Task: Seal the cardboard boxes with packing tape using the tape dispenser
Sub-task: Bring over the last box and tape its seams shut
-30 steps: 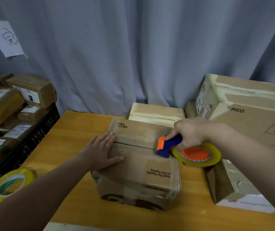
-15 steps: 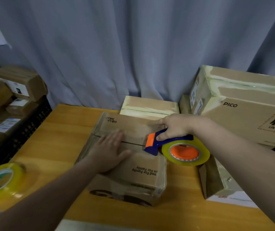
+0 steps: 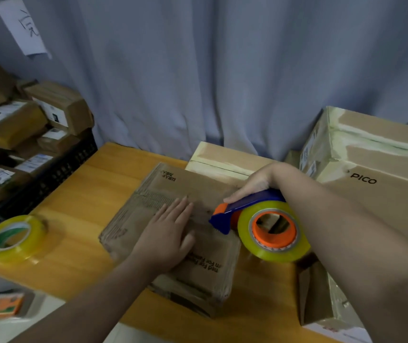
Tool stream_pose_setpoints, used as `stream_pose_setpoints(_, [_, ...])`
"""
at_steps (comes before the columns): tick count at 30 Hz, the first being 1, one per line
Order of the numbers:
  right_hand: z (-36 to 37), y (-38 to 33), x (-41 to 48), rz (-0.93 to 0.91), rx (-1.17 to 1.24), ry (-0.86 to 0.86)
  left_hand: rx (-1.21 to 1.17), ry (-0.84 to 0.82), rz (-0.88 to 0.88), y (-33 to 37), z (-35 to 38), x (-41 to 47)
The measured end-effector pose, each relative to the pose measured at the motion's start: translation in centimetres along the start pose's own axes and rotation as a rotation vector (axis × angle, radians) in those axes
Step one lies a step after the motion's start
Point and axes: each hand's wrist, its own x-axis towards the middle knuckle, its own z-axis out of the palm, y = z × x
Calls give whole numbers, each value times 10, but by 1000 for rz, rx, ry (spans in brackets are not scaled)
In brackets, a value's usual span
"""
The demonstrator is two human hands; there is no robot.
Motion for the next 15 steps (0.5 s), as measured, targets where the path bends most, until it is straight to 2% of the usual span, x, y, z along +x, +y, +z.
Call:
stream_pose_setpoints(4, [3, -2, 3, -66, -69, 87, 1, -61, -4, -1, 4, 4])
stream_pose_setpoints(10, [18, -16, -9, -110, -335, 430, 100, -227, -6, -4, 11, 15])
stream_pose_setpoints(15, [53, -14, -19, -128, -417, 705, 114, -257, -8, -4, 12, 17])
